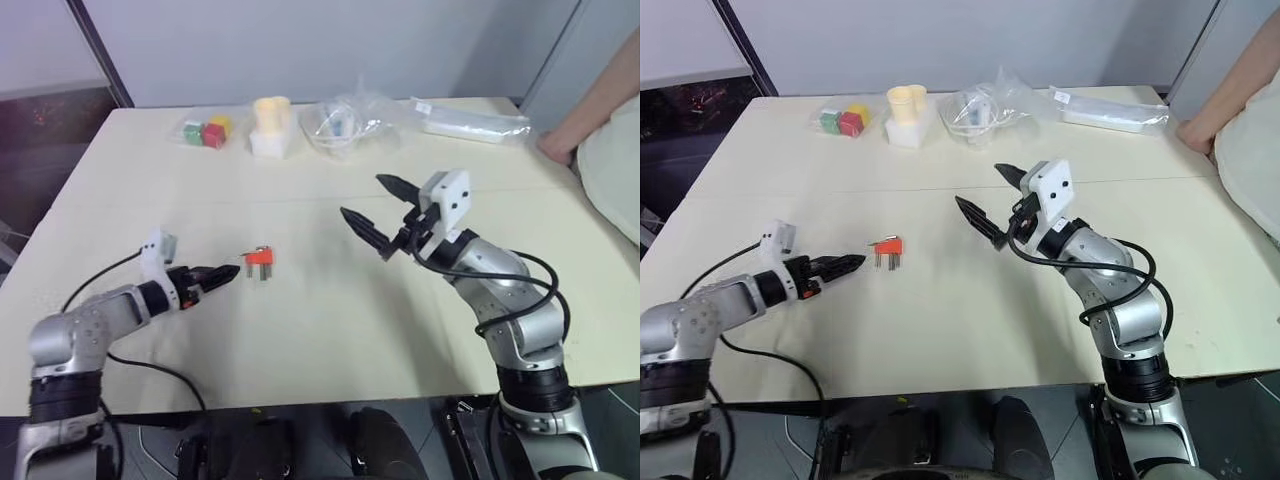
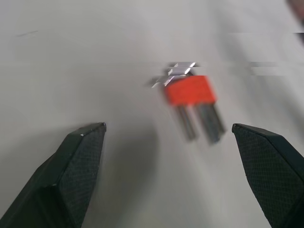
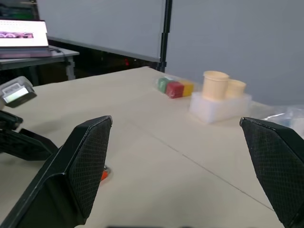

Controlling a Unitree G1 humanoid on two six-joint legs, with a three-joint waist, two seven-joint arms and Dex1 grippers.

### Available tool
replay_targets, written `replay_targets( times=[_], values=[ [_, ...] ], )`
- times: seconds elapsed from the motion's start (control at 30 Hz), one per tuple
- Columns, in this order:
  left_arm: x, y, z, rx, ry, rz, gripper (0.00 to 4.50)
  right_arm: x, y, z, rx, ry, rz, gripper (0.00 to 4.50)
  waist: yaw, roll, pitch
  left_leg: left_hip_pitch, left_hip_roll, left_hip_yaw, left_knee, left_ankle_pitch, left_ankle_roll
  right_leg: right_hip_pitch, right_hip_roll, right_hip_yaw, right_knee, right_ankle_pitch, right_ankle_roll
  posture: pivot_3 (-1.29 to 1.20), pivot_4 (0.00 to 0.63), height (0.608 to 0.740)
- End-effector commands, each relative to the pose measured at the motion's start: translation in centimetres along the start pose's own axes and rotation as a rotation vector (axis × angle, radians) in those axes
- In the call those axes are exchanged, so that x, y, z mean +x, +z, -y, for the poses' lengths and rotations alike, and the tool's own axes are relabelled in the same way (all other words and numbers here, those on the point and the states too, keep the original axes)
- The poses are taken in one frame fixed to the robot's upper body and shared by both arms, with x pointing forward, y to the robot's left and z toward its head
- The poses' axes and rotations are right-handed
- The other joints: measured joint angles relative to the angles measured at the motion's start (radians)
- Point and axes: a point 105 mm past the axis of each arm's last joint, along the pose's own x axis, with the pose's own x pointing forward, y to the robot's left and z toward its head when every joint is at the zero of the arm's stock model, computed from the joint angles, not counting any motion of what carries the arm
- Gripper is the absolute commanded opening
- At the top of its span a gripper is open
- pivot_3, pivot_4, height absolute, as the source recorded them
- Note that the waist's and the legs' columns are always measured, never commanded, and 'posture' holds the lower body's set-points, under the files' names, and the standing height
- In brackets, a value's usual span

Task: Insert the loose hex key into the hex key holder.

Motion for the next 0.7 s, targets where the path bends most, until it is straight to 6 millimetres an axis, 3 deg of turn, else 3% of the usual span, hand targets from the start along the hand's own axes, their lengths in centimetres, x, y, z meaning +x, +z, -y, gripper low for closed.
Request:
replay_targets(
  times=[0.03, 0.17, 0.33, 0.4, 0.53, 0.7],
  values=[
    [-1.5, 4.2, 2.8, 0.268, -0.052, 0.096, 4.46, -0.4, 0.9, -0.3, -0.025, 0.072, 0.001, 4.50, 0.012, -0.002, 0.002, -0.001, 0.000, 0.000, 0.000, 0.000, 0.000, -0.001, -0.001, 0.000, -0.001, 0.000, 0.000, 0.00, 0.150, 0.740],
    [-1.9, 6.2, 5.7, 0.457, -0.137, 0.137, 4.46, -1.4, 0.3, -0.2, -0.043, 0.171, -0.095, 4.50, 0.036, -0.002, 0.002, -0.003, 0.000, -0.001, 0.000, 0.000, 0.000, 0.001, -0.002, -0.002, -0.008, 0.000, -0.001, 0.00, 0.150, 0.740],
    [-2.6, 7.2, 8.7, 0.578, -0.243, 0.147, 4.46, -3.5, 0.0, -0.2, -0.131, 0.327, -0.245, 4.50, 0.031, -0.002, 0.002, -0.011, -0.001, 0.000, 0.000, -0.002, 0.003, -0.002, -0.004, -0.002, -0.015, 0.001, -0.001, 0.00, 0.150, 0.740],
    [-3.0, 7.2, 9.1, 0.613, -0.257, 0.134, 4.46, -4.3, 0.0, -0.3, -0.161, 0.384, -0.293, 4.50, 0.030, -0.002, 0.002, -0.020, -0.002, 0.000, 0.000, -0.002, 0.003, -0.011, -0.004, -0.002, -0.015, 0.003, 0.001, 0.00, 0.150, 0.740],
    [-4.1, 7.3, 9.4, 0.654, -0.273, 0.105, 4.46, -5.6, 0.5, -0.3, -0.208, 0.475, -0.367, 4.50, 0.028, -0.001, 0.003, -0.021, -0.001, 0.000, -0.001, -0.002, 0.003, -0.014, -0.002, -0.002, -0.015, 0.002, 0.001, 0.00, 0.150, 0.740],
    [-4.8, 6.9, 9.3, 0.679, -0.278, 0.081, 4.46, -5.7, 1.0, -0.1, -0.230, 0.484, -0.363, 4.50, 0.029, -0.001, 0.003, -0.020, -0.001, 0.000, -0.001, -0.002, 0.003, -0.013, -0.002, -0.002, -0.015, 0.002, 0.001, 0.00, 0.150, 0.740]
  ],
)
